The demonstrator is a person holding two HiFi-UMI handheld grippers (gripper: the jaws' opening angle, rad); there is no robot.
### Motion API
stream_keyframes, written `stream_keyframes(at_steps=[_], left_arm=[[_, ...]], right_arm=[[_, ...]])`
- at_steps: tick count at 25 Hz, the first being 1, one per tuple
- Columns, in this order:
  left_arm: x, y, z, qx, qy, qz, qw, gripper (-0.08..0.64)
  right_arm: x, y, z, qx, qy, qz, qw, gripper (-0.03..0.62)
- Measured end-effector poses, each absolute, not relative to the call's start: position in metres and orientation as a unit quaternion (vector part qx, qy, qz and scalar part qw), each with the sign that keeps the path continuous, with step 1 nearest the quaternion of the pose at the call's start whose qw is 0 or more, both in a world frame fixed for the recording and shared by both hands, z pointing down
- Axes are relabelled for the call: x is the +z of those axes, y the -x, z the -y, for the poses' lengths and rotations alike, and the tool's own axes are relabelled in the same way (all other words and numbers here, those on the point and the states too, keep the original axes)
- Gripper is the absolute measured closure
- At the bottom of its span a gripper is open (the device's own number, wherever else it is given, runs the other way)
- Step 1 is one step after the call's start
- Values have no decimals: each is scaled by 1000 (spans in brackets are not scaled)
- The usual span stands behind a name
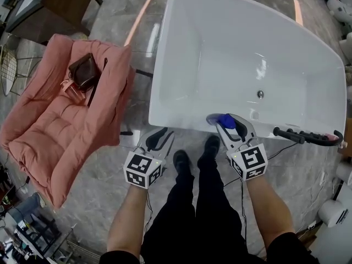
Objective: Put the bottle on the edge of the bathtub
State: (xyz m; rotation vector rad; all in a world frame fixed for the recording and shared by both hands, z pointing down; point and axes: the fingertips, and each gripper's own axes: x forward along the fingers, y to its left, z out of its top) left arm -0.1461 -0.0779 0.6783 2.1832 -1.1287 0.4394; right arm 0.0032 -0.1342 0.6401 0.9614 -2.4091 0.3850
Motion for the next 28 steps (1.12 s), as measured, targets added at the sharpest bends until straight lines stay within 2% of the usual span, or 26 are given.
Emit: stream_keyframes(at_steps=[7, 17, 28], left_arm=[[676, 166, 78, 176, -793, 485, 324, 506], [658, 159, 72, 160, -792, 489, 329, 514], [651, 162, 64, 162, -788, 490, 337, 515]], right_arm=[[642, 5, 126, 131, -348, 888, 270, 433], [644, 9, 116, 153, -338, 883, 287, 433], [631, 12, 116, 172, -335, 885, 274, 422]])
